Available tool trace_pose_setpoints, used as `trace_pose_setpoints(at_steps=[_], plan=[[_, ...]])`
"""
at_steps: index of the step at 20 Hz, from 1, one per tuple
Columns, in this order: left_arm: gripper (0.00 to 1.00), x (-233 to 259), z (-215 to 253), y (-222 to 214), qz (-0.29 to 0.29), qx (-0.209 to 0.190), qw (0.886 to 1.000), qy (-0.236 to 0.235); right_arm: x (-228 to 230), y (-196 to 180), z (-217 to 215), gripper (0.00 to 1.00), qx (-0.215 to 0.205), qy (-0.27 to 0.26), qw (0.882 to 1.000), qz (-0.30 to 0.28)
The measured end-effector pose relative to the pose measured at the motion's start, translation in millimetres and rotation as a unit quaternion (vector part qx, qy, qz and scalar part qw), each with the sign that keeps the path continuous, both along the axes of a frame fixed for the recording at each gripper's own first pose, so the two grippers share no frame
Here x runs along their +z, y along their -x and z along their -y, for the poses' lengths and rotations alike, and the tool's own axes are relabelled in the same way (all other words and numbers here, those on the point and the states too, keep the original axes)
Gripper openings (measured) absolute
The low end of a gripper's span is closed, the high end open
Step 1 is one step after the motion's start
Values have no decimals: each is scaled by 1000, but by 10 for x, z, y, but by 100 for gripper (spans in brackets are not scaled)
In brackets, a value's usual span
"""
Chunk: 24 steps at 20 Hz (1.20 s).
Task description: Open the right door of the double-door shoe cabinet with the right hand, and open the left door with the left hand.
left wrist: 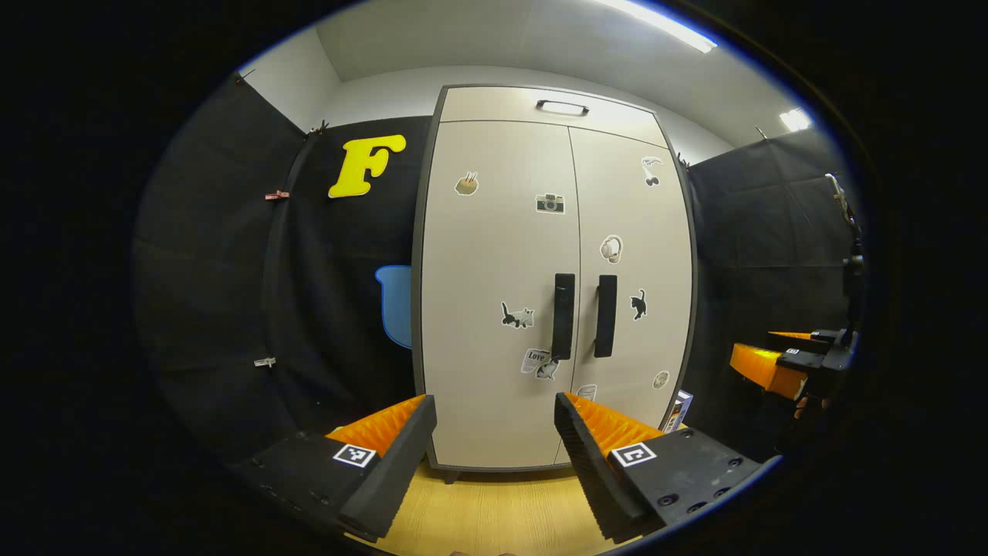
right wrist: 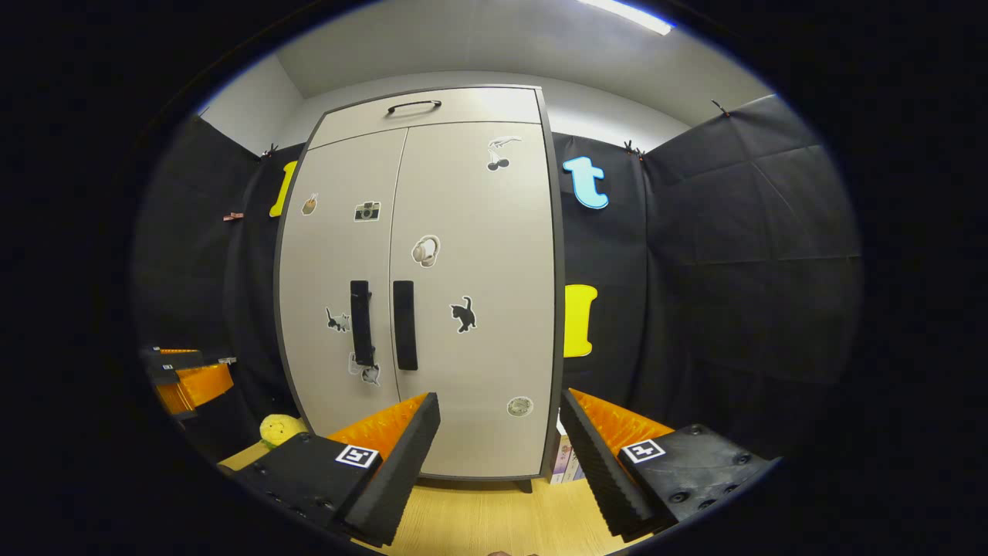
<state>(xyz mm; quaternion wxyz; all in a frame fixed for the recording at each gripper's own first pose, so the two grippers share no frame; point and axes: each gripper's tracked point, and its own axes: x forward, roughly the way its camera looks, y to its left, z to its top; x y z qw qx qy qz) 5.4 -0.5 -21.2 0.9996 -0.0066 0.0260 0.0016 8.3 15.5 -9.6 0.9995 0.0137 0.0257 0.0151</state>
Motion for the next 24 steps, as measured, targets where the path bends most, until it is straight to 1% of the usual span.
trace_pose_setpoints(at_steps=[2,5,9,11,12,13,14,15,21,24], plan=[[95,-20,-26,-4,-3,1,1000,1,92,-95,-69,98,8,-5,1000,8],[95,-47,-74,-4,-5,6,1000,-2,266,-316,-214,98,24,0,1000,15],[95,-113,-123,30,-7,8,1000,6,425,-643,-538,98,54,-1,998,18],[95,-170,-170,53,-12,13,1000,9,477,-817,-670,98,59,1,998,21],[95,-188,-201,68,-14,17,1000,10,477,-914,-750,98,61,2,998,18],[95,-211,-227,85,-16,20,1000,13,460,-999,-827,100,67,2,998,12],[95,-224,-254,106,-17,24,999,16,441,-1103,-917,98,72,3,997,5],[95,-250,-277,123,-18,27,999,19,415,-1189,-966,98,73,5,997,-1],[95,-402,-477,186,-36,51,998,31,239,-1665,-1176,98,66,-9,997,-31],[95,-474,-550,202,-46,56,997,25,164,-1817,-1278,98,65,-10,997,-36]])
